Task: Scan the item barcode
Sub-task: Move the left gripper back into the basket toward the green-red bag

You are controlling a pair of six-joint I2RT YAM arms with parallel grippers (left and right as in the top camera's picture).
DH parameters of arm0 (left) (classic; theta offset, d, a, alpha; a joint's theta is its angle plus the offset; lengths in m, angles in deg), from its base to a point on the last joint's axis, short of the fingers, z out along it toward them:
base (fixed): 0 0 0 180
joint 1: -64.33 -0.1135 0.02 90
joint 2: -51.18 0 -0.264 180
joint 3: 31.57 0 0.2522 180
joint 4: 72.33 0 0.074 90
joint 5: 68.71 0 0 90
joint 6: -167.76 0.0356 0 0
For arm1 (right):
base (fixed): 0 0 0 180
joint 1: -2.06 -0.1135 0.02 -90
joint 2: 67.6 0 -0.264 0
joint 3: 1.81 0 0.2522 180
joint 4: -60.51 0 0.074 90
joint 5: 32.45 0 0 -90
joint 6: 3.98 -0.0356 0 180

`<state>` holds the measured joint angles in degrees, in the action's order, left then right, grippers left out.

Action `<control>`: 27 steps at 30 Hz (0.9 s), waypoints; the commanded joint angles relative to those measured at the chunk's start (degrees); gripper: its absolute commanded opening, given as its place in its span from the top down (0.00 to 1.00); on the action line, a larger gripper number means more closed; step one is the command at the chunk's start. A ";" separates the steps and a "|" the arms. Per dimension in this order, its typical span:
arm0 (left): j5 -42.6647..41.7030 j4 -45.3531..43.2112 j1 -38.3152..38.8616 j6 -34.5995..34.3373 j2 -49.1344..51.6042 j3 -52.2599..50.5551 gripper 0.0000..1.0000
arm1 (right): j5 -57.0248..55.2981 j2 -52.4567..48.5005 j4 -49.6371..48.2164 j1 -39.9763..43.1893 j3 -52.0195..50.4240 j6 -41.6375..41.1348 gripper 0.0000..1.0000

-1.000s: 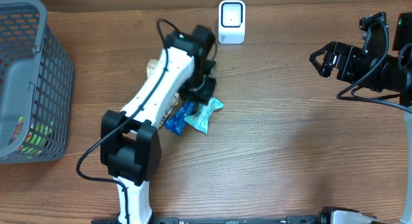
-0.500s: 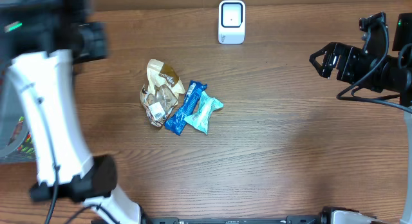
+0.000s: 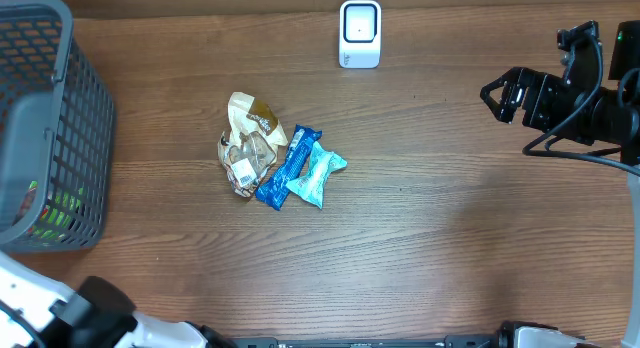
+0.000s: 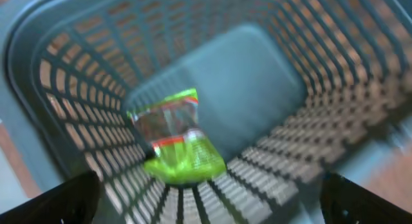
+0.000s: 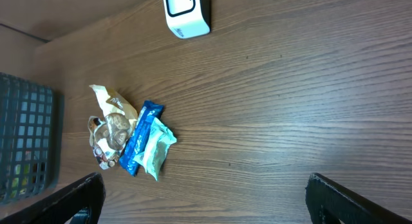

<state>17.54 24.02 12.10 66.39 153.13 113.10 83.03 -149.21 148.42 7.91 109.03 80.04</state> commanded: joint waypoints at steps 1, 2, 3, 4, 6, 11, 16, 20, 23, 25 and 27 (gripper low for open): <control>-4.92 -0.94 -2.25 -1.75 6.67 -1.33 0.00 | -0.15 0.42 -0.68 -0.37 1.18 0.26 0.00; -4.92 -0.55 -2.36 -1.75 9.05 -1.33 0.00 | -0.13 0.42 -0.74 -0.37 1.18 0.26 0.00; -4.90 -0.22 -2.36 -1.73 10.62 -1.33 0.00 | -0.13 0.42 -0.79 -0.37 1.18 0.26 0.00; -4.90 0.15 -2.21 -1.75 12.41 -1.33 0.00 | -0.13 0.42 -0.81 -0.37 1.18 0.26 0.00; -4.76 0.68 -1.77 -1.77 15.85 -1.36 0.00 | -0.13 0.42 -0.79 -0.37 1.18 0.24 0.00; -4.66 1.20 -1.73 -3.02 23.21 -1.36 0.00 | -0.13 0.42 -0.52 -0.37 1.18 0.24 0.00; -2.84 2.19 -1.73 -3.30 28.00 -1.36 0.00 | -0.13 0.42 -0.46 -0.37 1.18 0.24 0.00; -0.22 2.69 -1.73 -4.13 30.01 -1.44 0.00 | -0.13 0.42 -1.01 -0.37 1.18 0.22 0.00; 0.17 2.69 -1.70 -4.55 30.69 -1.44 0.00 | -0.13 0.42 -1.36 -0.37 1.18 0.22 0.00; 1.44 2.71 -1.64 -4.85 30.80 -1.53 0.00 | -0.13 0.42 -1.38 -0.37 1.18 0.22 0.00; 3.56 2.62 -1.46 -5.70 30.80 -2.03 0.00 | -0.13 0.42 -1.40 -0.37 1.18 0.22 0.00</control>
<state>17.26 26.57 9.98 62.74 182.95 111.68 83.03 -149.21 147.37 7.91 109.03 80.04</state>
